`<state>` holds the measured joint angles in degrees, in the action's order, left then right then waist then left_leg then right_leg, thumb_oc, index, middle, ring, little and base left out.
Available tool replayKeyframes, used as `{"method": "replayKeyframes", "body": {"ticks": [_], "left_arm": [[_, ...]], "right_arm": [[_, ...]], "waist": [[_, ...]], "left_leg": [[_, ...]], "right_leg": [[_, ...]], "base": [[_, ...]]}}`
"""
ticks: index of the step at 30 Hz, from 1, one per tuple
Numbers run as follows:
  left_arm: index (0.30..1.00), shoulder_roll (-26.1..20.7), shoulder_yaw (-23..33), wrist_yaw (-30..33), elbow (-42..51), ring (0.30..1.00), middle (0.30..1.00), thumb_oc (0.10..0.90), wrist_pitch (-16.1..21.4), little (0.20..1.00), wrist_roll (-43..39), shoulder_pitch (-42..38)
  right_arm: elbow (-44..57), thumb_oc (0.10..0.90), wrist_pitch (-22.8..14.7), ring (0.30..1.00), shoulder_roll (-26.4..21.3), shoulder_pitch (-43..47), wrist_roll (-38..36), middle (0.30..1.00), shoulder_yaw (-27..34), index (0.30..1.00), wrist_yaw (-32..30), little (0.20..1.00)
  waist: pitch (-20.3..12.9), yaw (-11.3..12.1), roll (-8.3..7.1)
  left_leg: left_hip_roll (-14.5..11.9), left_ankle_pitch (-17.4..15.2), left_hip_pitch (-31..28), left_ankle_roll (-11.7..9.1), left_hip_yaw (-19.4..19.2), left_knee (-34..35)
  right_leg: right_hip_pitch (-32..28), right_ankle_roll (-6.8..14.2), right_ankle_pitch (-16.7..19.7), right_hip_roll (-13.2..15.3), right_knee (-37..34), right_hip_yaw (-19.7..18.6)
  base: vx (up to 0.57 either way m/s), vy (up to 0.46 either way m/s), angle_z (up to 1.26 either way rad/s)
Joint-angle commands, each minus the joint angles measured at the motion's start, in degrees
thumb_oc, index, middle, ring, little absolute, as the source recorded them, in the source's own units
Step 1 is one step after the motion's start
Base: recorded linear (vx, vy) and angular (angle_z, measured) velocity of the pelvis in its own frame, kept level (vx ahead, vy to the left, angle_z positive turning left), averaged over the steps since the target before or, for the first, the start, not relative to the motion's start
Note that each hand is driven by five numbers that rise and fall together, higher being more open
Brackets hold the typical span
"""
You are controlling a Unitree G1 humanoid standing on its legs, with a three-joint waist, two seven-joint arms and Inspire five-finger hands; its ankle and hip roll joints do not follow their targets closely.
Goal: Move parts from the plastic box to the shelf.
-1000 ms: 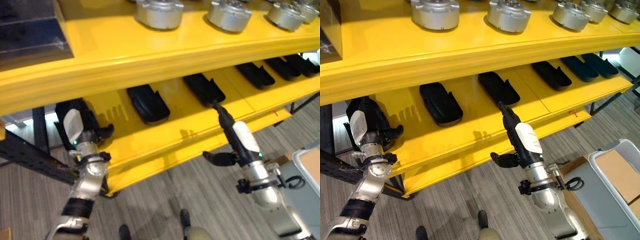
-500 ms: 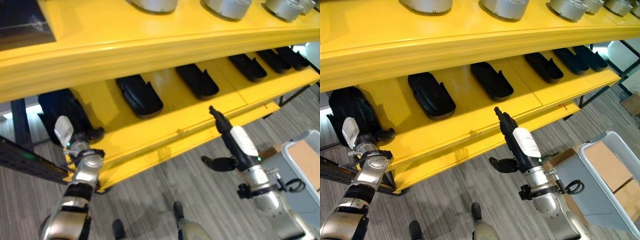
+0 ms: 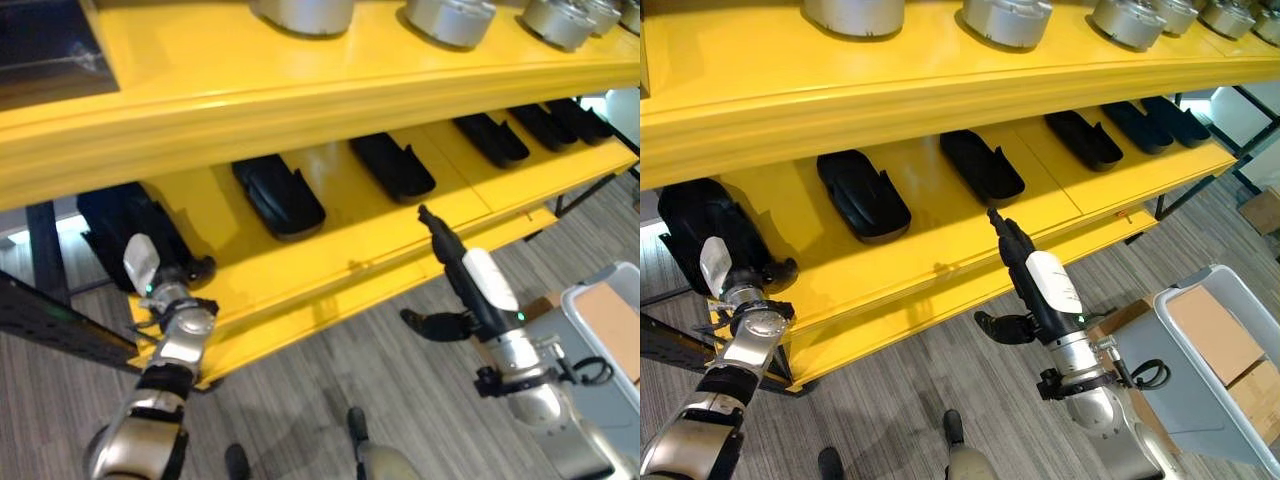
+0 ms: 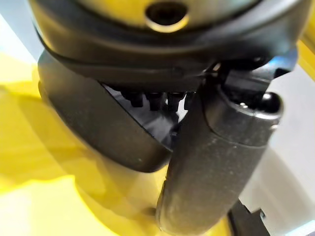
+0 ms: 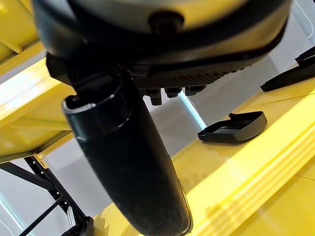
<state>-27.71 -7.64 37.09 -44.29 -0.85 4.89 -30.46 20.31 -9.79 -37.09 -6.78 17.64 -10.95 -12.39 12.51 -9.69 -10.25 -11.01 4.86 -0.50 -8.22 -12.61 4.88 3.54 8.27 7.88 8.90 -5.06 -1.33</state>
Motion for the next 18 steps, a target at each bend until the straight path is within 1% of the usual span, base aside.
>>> {"method": "replayKeyframes", "body": {"ticks": [1,10,18], "left_arm": [[1.0,2.7,-2.59,-3.6,-4.63,1.0,1.0,0.9,1.14,1.0,1.38,-3.44],[1.0,3.79,-5.25,-5.91,-4.0,1.0,1.0,0.9,1.08,1.0,5.26,-1.82],[1.0,4.62,-5.59,-6.32,-4.69,1.0,1.0,0.9,1.3,1.0,5.26,-1.8]], "right_arm": [[7.1,0.9,-4.46,1.0,-2.73,5.6,-3.51,1.0,4.22,1.0,-3.44,1.0],[6.55,0.9,-4.35,1.0,-1.93,5.46,-3.54,1.0,4.65,1.0,-2.86,1.0],[6.61,0.9,-4.4,1.0,-1.93,4.98,-3.05,1.0,4.82,1.0,-2.92,1.0]], "waist": [[0.12,-1.06,0.81],[-0.03,-1.2,1.16],[-0.01,-1.25,1.24]], "left_leg": [[0.25,-3.28,-6.79,2.51,-2.37,0.12],[0.24,-3.48,-7.01,2.58,-2.51,0.12],[0.37,-3.56,-7.08,2.66,-2.57,0.12]], "right_leg": [[-4.1,0.29,-2.97,-1.25,1.04,-1.01],[-4.14,0.28,-2.92,-1.21,1.07,-1.04],[-4.17,0.27,-2.8,-1.16,1.03,-1.1]], "base": [[0.0,0.0,0.0],[0.0,-0.002,-0.02],[0.0,-0.001,-0.01]]}}
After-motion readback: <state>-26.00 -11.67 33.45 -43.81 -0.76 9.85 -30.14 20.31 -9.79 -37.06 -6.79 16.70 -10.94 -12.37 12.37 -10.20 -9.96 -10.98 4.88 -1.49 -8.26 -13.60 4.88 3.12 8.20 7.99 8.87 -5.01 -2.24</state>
